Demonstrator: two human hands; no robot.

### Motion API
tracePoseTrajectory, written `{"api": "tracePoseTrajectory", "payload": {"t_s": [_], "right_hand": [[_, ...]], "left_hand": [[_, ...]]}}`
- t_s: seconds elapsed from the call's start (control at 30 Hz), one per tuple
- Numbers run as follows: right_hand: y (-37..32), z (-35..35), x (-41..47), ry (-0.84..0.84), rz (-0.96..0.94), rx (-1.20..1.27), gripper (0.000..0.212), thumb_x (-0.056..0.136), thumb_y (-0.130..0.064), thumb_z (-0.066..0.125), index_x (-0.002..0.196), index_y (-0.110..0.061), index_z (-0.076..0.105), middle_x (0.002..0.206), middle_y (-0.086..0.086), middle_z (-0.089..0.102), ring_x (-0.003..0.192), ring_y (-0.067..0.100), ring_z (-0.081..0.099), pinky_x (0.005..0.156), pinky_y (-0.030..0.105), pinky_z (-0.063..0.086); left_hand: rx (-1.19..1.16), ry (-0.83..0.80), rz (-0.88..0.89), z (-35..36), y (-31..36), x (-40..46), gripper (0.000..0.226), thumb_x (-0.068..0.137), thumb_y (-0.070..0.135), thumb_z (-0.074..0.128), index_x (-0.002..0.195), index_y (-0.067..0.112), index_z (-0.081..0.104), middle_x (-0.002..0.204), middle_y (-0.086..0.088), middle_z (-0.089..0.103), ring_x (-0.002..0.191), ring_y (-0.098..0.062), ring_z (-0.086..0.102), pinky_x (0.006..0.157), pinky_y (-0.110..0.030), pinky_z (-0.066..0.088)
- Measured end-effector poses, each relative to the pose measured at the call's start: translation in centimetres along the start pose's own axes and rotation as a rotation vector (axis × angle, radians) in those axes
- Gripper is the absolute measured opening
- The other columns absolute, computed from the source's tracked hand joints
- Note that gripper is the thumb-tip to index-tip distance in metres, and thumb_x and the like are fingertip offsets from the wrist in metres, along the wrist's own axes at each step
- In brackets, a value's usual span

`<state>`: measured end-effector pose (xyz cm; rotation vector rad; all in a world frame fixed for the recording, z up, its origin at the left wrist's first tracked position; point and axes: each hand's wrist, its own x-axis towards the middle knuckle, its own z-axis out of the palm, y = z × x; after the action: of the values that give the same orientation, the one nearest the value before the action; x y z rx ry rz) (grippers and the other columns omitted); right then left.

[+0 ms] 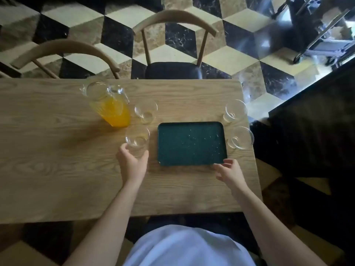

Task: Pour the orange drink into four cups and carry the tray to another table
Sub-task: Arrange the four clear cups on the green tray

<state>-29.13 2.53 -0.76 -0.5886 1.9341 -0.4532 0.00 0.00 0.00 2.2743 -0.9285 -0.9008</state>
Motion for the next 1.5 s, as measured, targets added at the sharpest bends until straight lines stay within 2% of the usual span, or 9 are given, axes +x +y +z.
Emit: {"api": "tracePoseTrajectory", "payload": {"t_s": [0.1,0.23,0.33,0.53,0.73,1.07,1.17,1.33,1.5], "right_hand": [[-0.1,-0.9,1.5,0.194,0.074,-0.112,0.087,0.081,-0.038,0.076,0.146,-0.004,0.029,0.146,0.018,0.038,0.129,0.035,0.046,0.104,0.052,0.045],[-1.2,-3.0,3.9,0.321,0.106,-0.196,0.117,0.077,-0.045,0.081,0.153,0.004,0.006,0.161,0.022,0.013,0.149,0.038,0.011,0.120,0.051,0.019],[-2.1,-4.3,5.3,0.363,-0.069,-0.259,0.120,0.073,-0.046,0.083,0.153,0.004,0.008,0.159,0.022,0.017,0.147,0.039,0.014,0.119,0.049,0.022],[-3.5,-5.0,7.4,0.349,-0.282,-0.330,0.113,0.073,-0.041,0.084,0.154,-0.006,0.015,0.156,0.016,0.024,0.143,0.033,0.022,0.116,0.047,0.030],[-4.0,-5.2,8.6,0.342,-0.335,-0.390,0.099,0.076,-0.043,0.078,0.151,-0.012,0.022,0.148,0.014,0.030,0.137,0.031,0.030,0.112,0.051,0.037],[-4.7,-5.1,8.4,0.416,-0.357,-0.397,0.093,0.071,-0.047,0.076,0.144,-0.012,0.031,0.138,0.011,0.039,0.128,0.028,0.039,0.104,0.049,0.044],[-5.5,-4.7,7.8,0.455,-0.449,-0.390,0.088,0.072,-0.038,0.077,0.143,-0.011,0.032,0.136,0.012,0.040,0.126,0.028,0.037,0.106,0.045,0.042],[-7.4,-1.9,6.3,0.363,-0.628,-0.427,0.093,0.074,-0.032,0.080,0.148,-0.010,0.029,0.140,0.011,0.040,0.130,0.026,0.036,0.110,0.037,0.036],[-8.6,1.6,5.6,0.282,-0.696,-0.475,0.095,0.073,-0.030,0.082,0.149,-0.010,0.029,0.143,0.011,0.040,0.132,0.027,0.035,0.109,0.037,0.036]], "left_hand": [[0.064,0.042,-0.051,0.8,1.1,1.8,0.093,0.078,0.043,0.079,0.149,0.020,0.022,0.147,-0.015,0.034,0.126,-0.035,0.046,0.092,-0.049,0.050],[0.234,0.046,0.002,2.0,2.5,4.3,0.101,0.076,0.048,0.079,0.152,0.027,0.015,0.159,-0.014,0.020,0.140,-0.040,0.030,0.099,-0.056,0.047],[0.297,0.017,-0.001,2.6,3.3,5.1,0.104,0.078,0.048,0.079,0.154,0.030,0.010,0.164,-0.012,0.011,0.148,-0.040,0.020,0.105,-0.058,0.043],[0.349,0.038,-0.019,3.4,3.0,5.9,0.109,0.072,0.045,0.085,0.153,0.022,0.016,0.159,-0.017,0.023,0.144,-0.041,0.025,0.104,-0.059,0.044],[0.359,0.080,-0.071,4.0,2.7,5.9,0.107,0.071,0.043,0.086,0.153,0.008,0.026,0.160,-0.018,0.025,0.146,-0.039,0.025,0.109,-0.055,0.041],[0.291,0.132,-0.080,4.5,4.1,4.7,0.097,0.071,0.036,0.084,0.148,0.005,0.033,0.153,-0.016,0.030,0.140,-0.036,0.033,0.101,-0.051,0.047],[0.259,0.191,0.021,4.8,5.0,3.4,0.096,0.070,0.033,0.085,0.147,0.005,0.033,0.148,-0.017,0.035,0.135,-0.036,0.036,0.098,-0.051,0.049],[0.237,0.159,0.327,7.2,7.1,0.3,0.094,0.071,0.029,0.087,0.146,0.006,0.035,0.139,-0.017,0.041,0.127,-0.033,0.044,0.090,-0.038,0.051],[0.218,0.098,0.365,10.2,8.6,-1.0,0.097,0.068,0.031,0.088,0.146,0.002,0.037,0.136,-0.017,0.045,0.123,-0.031,0.047,0.096,-0.038,0.051]]}}
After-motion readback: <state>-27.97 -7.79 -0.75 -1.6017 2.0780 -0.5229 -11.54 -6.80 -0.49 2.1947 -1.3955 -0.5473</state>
